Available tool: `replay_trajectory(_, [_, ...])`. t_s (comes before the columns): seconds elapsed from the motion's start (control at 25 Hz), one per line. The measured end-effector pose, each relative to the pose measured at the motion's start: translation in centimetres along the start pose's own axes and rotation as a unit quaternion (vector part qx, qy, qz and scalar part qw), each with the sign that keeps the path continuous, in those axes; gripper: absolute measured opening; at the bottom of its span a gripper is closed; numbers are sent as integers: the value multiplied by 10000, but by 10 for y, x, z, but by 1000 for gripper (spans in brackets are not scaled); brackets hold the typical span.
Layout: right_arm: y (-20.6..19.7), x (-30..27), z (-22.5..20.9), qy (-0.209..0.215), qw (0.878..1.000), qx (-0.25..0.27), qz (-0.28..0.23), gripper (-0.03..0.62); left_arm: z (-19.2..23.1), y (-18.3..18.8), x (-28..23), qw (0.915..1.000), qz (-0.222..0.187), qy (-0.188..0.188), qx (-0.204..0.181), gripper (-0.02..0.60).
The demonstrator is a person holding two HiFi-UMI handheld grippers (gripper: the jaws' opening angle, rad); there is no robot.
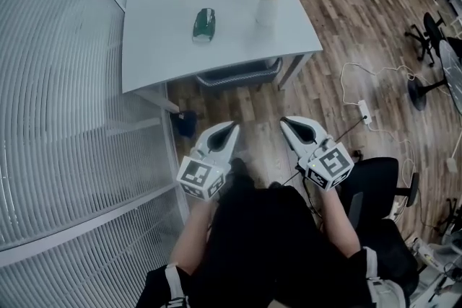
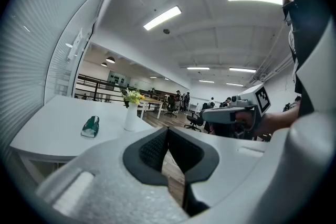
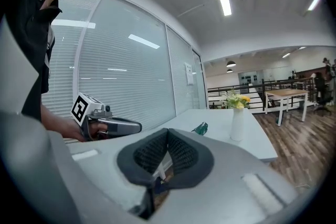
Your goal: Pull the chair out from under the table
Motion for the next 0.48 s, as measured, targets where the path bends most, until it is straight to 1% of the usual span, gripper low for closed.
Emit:
replay_trajectory(0.16, [-1, -24, 7, -94, 9998, 48, 168, 3, 27, -6, 3, 9997, 230, -25, -94, 11])
replay_trajectory(0.32, [-6, -35, 11, -139, 9992, 39, 376, 3, 42, -15, 2, 9993, 377, -58, 6, 11])
replay_trajectory(0.48, [-10, -43, 4, -217, 9986, -27, 478, 3, 48, -24, -4, 9989, 433, -129, 102, 11])
Point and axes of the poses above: the fingertips, and each gripper's own axes: x backward along the fingers, z to its left, y out of its top, the point moved 5 cm from there along x, backward along the fingers, and after that the axes turned 2 degrees about -x, right-handed, at the moved point
